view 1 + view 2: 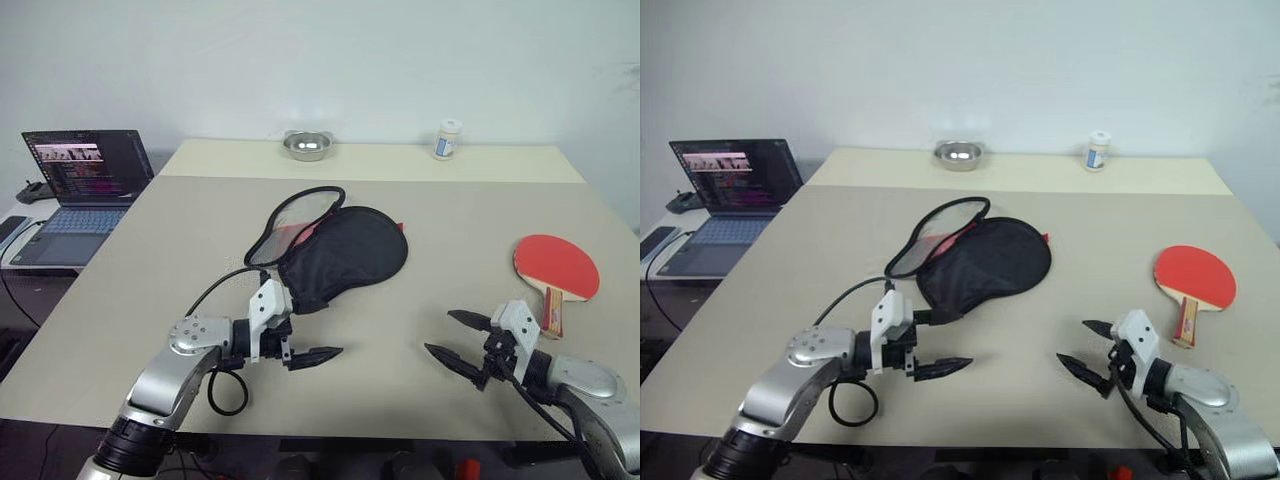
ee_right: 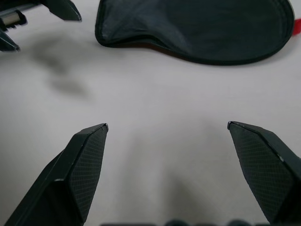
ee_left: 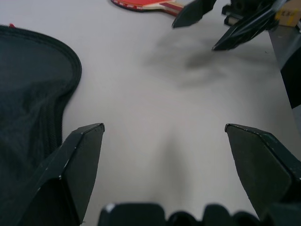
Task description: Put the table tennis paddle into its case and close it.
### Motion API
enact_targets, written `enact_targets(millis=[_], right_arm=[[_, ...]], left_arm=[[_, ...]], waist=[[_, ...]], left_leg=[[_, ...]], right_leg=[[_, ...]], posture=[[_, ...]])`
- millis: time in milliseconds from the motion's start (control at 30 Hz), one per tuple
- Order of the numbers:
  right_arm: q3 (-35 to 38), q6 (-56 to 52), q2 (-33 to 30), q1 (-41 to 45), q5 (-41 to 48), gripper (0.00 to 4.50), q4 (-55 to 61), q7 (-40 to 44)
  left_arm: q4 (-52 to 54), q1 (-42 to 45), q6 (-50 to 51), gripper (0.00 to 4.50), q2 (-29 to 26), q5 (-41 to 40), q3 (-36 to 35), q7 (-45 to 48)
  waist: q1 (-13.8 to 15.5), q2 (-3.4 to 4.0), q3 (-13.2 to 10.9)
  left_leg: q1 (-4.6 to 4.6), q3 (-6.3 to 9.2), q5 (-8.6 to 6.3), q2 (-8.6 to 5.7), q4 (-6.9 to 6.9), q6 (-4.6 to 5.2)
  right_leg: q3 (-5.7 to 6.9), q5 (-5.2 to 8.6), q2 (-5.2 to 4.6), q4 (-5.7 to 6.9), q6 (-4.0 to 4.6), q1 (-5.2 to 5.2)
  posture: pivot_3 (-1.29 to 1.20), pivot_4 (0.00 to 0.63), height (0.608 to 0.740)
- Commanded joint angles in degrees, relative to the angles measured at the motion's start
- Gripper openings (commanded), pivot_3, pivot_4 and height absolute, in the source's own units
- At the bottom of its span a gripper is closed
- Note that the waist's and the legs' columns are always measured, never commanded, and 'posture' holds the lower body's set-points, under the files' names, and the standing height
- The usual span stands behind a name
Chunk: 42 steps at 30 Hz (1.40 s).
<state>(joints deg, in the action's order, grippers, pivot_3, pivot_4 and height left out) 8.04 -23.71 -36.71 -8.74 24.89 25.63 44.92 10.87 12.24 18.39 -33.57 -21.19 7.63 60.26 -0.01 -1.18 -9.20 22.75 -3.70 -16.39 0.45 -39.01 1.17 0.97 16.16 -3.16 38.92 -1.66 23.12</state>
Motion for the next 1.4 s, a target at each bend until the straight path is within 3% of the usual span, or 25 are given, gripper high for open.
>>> enact_targets(millis=[33,267,433,600,867,1000,1133,1267,1400], right_arm=[[3.52,-1.65,-1.59,-1.22,1.69,4.48,3.31,-0.55],[5.52,-2.58,-2.84,0.65,3.03,4.48,5.41,-1.80],[11.18,-13.05,-5.94,9.25,13.50,4.48,12.09,-6.09],[11.43,-18.02,-9.06,13.15,18.32,4.48,13.82,-6.88],[6.78,-15.32,-10.77,3.02,13.42,4.48,19.75,-4.34],[6.39,-12.95,-10.09,-0.62,11.04,4.48,20.08,-3.95],[5.69,-11.21,-9.07,-2.10,9.70,4.48,19.44,-3.87],[4.51,-10.61,-8.42,-2.55,8.44,4.48,19.80,-4.62],[3.91,-10.32,-7.60,-2.53,7.45,4.48,19.95,-5.47]], left_arm=[[-1.18,1.46,-0.71,4.50,0.86,0.07,0.22,-0.20],[-2.65,2.36,-0.60,4.50,0.75,-0.73,-0.96,0.78],[-6.45,1.97,3.34,4.50,-2.29,-5.21,-6.24,2.82],[-11.44,2.40,8.16,4.50,-4.59,-8.20,-9.05,5.28],[-24.92,7.86,5.68,4.50,-5.78,-2.55,-7.26,7.17],[-31.01,11.71,6.80,4.50,-4.73,0.45,-6.24,4.77],[-35.67,16.76,7.39,4.50,0.00,2.81,-4.18,1.10],[-41.49,21.32,7.40,4.50,3.64,3.22,-6.24,-2.07],[-44.64,23.89,8.38,4.50,6.14,2.72,-7.65,-4.06]], waist=[[0.01,-0.02,0.01],[-0.12,-0.01,0.01],[-0.29,0.00,0.00],[0.00,-0.08,0.02],[0.41,-0.14,0.02],[0.27,-0.23,0.10],[0.71,-0.22,0.12],[1.27,-0.25,0.12],[1.29,-0.25,0.12]], left_leg=[[-0.01,0.00,0.00,0.00,0.00,0.00],[-0.06,0.00,0.00,0.01,-0.01,0.00],[-0.06,0.02,0.01,0.03,-0.01,-0.01],[0.04,0.18,0.01,0.04,0.00,-0.01],[0.14,0.20,0.00,0.00,0.00,0.00],[0.07,0.21,0.00,0.00,-0.02,0.00],[-0.16,0.28,0.03,0.00,-0.04,0.01],[-0.92,0.38,0.04,0.01,-0.03,0.02],[-0.91,0.37,0.09,0.01,-0.04,0.06]], right_leg=[[0.00,0.00,0.00,0.00,0.00,0.00],[0.00,-0.03,0.03,0.04,0.04,-0.03],[0.01,-0.04,0.02,0.07,0.07,0.00],[0.20,-0.03,0.02,-0.03,0.08,-0.01],[0.24,-0.03,0.00,-0.10,0.08,0.01],[0.25,-0.03,0.00,-0.03,0.07,-0.03],[0.33,-0.04,0.01,0.04,0.07,-0.27],[0.42,0.07,-0.01,-0.11,-0.08,-1.07],[0.39,0.03,-0.02,-0.13,-0.06,-1.08]], posture=[[0.00,0.150,0.740],[0.00,0.150,0.740],[0.00,0.150,0.740],[0.00,0.150,0.740],[0.00,0.150,0.740],[0.00,0.150,0.740],[0.00,0.150,0.740],[0.00,0.150,0.740],[0.00,0.150,0.740]])
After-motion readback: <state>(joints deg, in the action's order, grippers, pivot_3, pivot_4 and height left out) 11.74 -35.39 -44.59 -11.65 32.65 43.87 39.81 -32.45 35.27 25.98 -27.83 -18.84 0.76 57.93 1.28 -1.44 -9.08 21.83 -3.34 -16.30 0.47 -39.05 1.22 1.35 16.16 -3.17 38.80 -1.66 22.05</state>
